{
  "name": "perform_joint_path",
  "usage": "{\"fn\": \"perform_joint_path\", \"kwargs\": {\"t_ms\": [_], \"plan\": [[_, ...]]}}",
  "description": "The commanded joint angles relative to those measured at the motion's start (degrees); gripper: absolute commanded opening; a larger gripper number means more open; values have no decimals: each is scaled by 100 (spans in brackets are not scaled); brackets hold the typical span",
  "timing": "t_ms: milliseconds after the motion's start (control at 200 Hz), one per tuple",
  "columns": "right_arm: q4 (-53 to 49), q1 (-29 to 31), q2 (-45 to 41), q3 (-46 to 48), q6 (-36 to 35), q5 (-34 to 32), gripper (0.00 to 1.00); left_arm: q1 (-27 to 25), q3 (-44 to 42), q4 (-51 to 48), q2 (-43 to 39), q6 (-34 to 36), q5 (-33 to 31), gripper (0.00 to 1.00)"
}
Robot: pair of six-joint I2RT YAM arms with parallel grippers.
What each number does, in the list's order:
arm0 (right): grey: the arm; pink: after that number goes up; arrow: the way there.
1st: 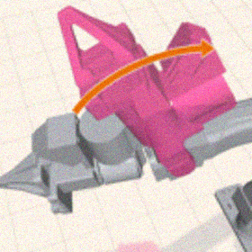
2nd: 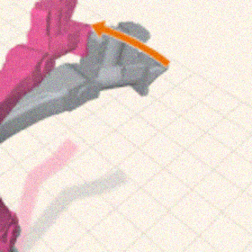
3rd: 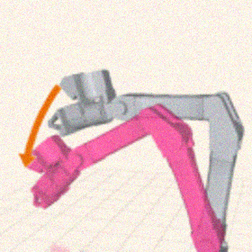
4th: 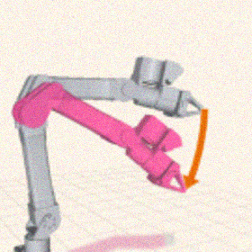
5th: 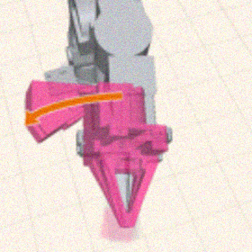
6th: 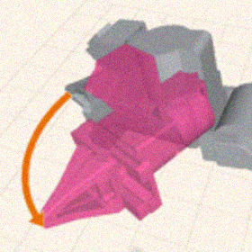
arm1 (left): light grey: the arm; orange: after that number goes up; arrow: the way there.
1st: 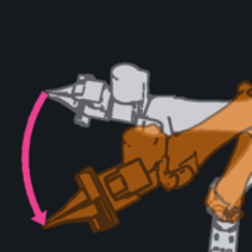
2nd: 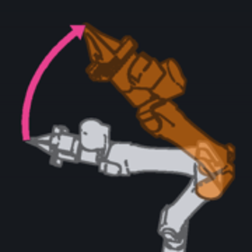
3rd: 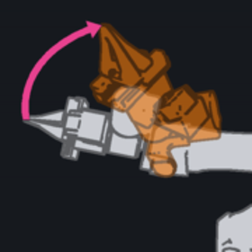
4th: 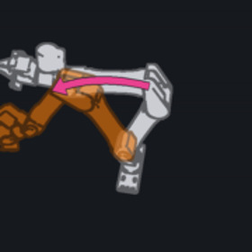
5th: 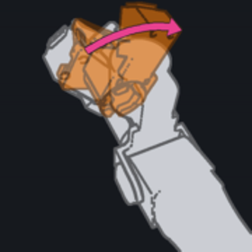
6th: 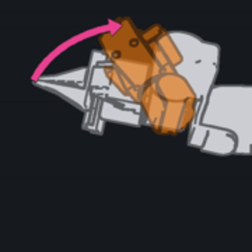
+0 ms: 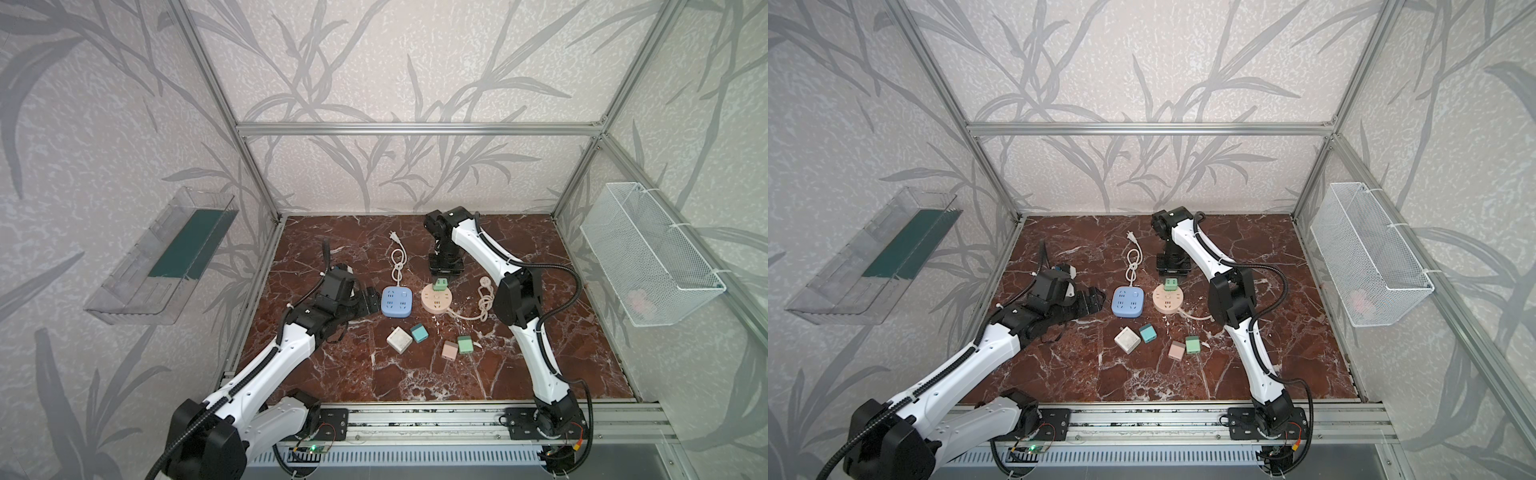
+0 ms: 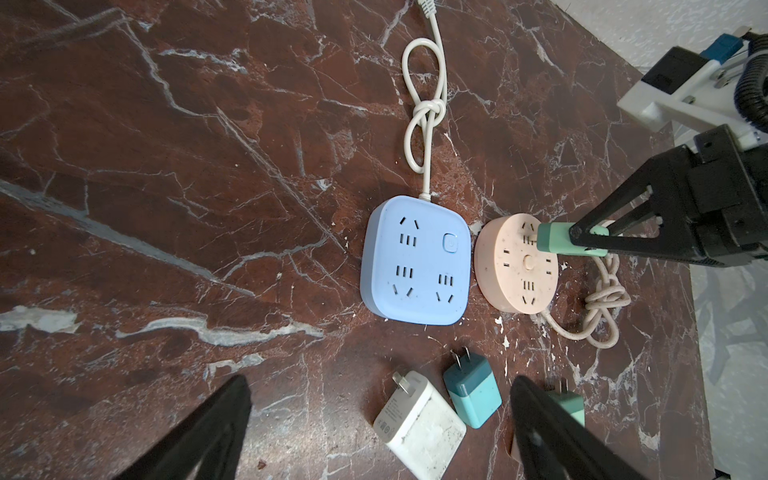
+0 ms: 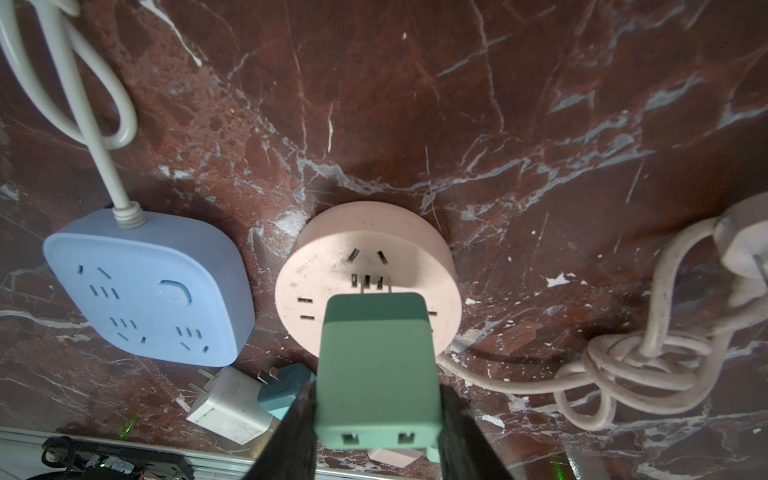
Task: Insert the plug
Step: 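Lower the adapter prongs over a socket on the pink round strip, then press the green adapter down into the pink strip socket with the right gripper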
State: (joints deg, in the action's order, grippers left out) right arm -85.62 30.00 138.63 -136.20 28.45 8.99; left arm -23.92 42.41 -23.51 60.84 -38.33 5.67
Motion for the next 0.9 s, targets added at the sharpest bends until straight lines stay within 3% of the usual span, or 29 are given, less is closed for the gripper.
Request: {"fn": "perform_joint_path", "kwargs": {"t_ms": [0,580,895], "plan": [[-130,-4,143,-170,-91,-14,0,4,-84,-3,-2,-13,-40,95],[-291,67,297,-328,-219,59,0,6,-128,22,33,-4,-58,95],[-489,129,127,-291,-340,-241,0,9,-154,80,87,1,-54,95]]}}
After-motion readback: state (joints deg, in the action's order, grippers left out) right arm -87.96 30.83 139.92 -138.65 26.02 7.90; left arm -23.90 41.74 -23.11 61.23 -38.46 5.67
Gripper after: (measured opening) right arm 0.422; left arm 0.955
